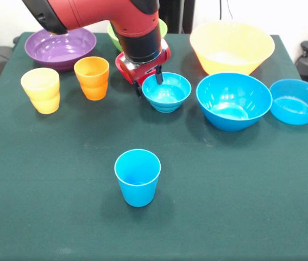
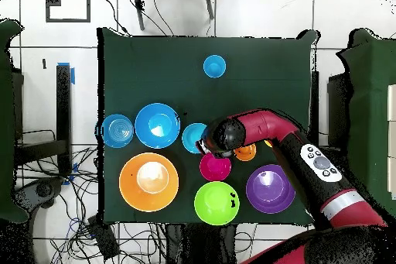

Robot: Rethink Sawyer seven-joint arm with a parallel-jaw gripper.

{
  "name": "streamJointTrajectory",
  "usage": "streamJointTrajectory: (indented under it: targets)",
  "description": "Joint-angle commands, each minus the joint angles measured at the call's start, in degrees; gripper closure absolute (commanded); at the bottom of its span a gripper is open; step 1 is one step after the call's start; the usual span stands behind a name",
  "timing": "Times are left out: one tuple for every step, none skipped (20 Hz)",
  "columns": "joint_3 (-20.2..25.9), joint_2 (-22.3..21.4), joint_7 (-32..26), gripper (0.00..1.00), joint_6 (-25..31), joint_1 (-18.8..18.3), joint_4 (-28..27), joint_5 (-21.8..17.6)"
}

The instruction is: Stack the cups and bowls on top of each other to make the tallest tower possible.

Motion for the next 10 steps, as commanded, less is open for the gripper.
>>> streamJointTrajectory:
  targets:
    - [0.8, 1.5, -13.9, 0.0, -1.8, 2.3, -4.4, -3.8]
    - [0.8, 1.5, -13.9, 0.0, -1.6, 2.2, -4.6, -3.8]
    - [0.7, 1.5, -13.9, 0.0, -1.5, 2.1, -4.7, -3.7]
    - [0.7, 1.4, -14.0, 0.0, -1.6, 1.9, -4.6, -3.8]
    - [0.6, 1.3, -14.1, 0.0, -1.7, 1.6, -4.5, -3.9]
    - [0.6, 1.3, -14.2, 0.0, -1.6, 1.6, -4.7, -3.9]
    - [0.6, 1.3, -14.2, 0.0, -1.7, 1.4, -4.6, -3.9]
    - [0.5, 1.2, -14.2, 0.0, -1.8, 1.2, -4.4, -4.0]
    - [0.5, 1.3, -14.4, 0.0, -1.6, 1.2, -4.6, -4.0]
    - [0.5, 1.3, -14.5, 0.0, -1.6, 1.2, -4.7, -4.1]
